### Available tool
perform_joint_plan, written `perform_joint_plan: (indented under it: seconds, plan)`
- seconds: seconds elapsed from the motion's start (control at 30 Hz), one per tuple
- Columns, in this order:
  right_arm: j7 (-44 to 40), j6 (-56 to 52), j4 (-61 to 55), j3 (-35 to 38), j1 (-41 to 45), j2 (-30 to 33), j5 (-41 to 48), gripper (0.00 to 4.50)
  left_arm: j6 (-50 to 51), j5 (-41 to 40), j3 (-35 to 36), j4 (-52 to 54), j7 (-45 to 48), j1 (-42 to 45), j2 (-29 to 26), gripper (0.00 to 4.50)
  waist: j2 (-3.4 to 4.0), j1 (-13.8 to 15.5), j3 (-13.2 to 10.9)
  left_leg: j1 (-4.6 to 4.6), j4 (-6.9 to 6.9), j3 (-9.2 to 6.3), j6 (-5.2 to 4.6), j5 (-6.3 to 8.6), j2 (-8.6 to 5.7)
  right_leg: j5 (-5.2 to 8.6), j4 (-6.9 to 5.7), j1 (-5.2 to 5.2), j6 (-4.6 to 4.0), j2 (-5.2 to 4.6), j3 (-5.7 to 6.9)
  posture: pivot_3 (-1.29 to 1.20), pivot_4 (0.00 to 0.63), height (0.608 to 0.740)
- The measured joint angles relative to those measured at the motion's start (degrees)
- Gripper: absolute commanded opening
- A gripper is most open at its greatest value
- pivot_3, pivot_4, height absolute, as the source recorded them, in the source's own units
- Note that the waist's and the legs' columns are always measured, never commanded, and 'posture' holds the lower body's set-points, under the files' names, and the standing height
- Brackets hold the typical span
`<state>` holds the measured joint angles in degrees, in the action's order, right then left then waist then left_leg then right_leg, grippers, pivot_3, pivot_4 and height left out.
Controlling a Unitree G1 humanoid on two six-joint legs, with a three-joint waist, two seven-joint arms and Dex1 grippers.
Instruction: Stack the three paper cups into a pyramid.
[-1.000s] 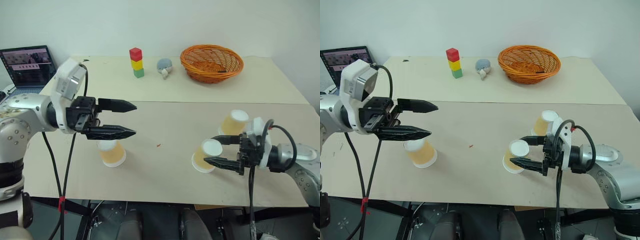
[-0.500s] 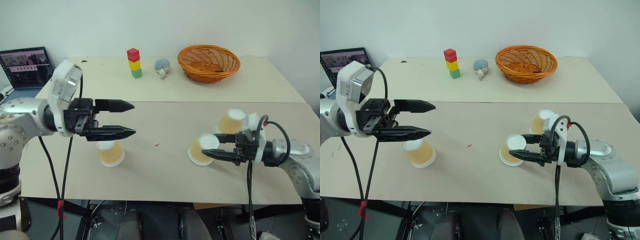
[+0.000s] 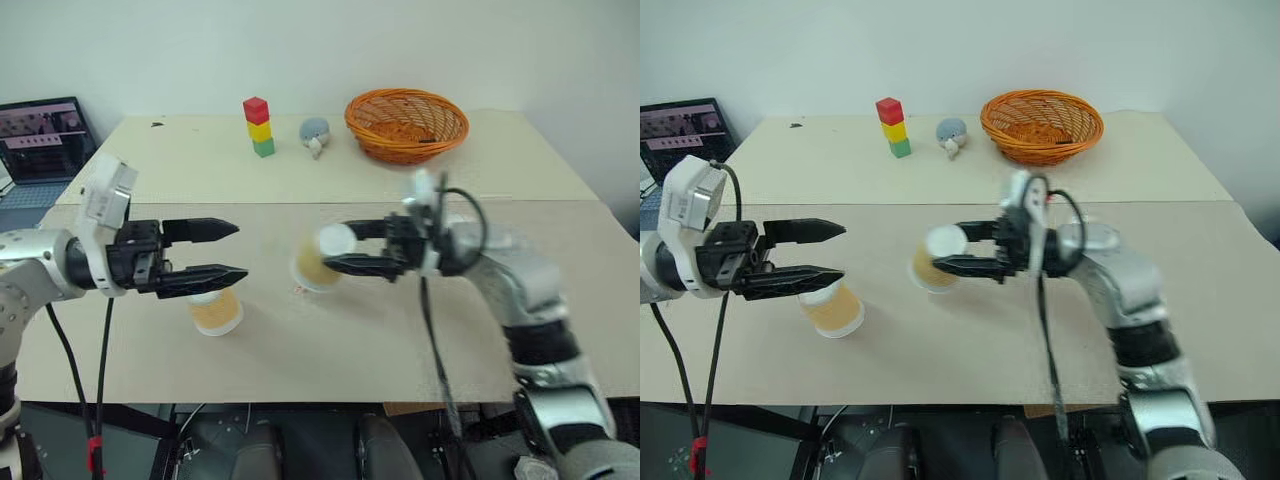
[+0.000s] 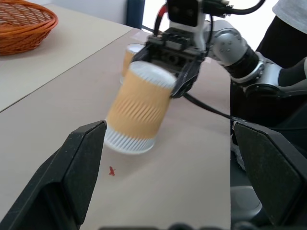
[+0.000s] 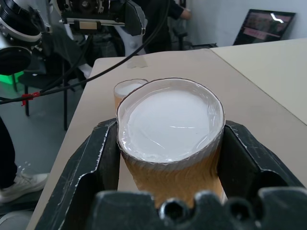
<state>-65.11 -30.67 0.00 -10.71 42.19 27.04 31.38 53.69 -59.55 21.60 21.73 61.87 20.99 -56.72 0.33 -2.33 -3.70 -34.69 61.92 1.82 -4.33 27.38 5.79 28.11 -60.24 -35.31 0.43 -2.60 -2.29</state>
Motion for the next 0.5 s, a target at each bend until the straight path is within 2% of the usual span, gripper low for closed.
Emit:
perform_joint_plan:
  seconds: [0.13,0.23,0.5]
  plan:
    - [-3.1,2.7,7.4,-1.8,1.4,-1.7,-3.2,2.58,0.1,-1.5,2.0,0.5,-1.8,-1.3,0.0,4.50,0.02,0.1,0.0,-0.22,0.09,-0.01,0.08,-0.04,-0.10,-0.02,-0.41,-0.16,0.03,-0.19,-0.02,0.00,0.150,0.628]
    - [-4.4,5.2,11.5,-1.9,3.7,-3.1,-5.0,2.58,0.1,-2.7,2.2,1.7,-3.0,-1.5,0.0,4.50,-0.01,-0.3,0.0,-0.38,0.09,-0.01,0.08,-0.04,-0.63,-0.03,-0.95,-0.55,0.04,-0.80,0.04,0.00,0.150,0.628]
    - [-6.5,8.4,17.4,-2.0,4.5,-5.4,-8.2,2.58,0.0,-4.7,2.4,2.5,-5.1,-1.7,0.0,4.50,-0.01,-0.9,0.0,-0.59,0.02,-0.22,0.09,-0.05,-0.98,-0.08,-1.03,-0.77,0.13,-1.09,-0.04,0.00,0.150,0.628]
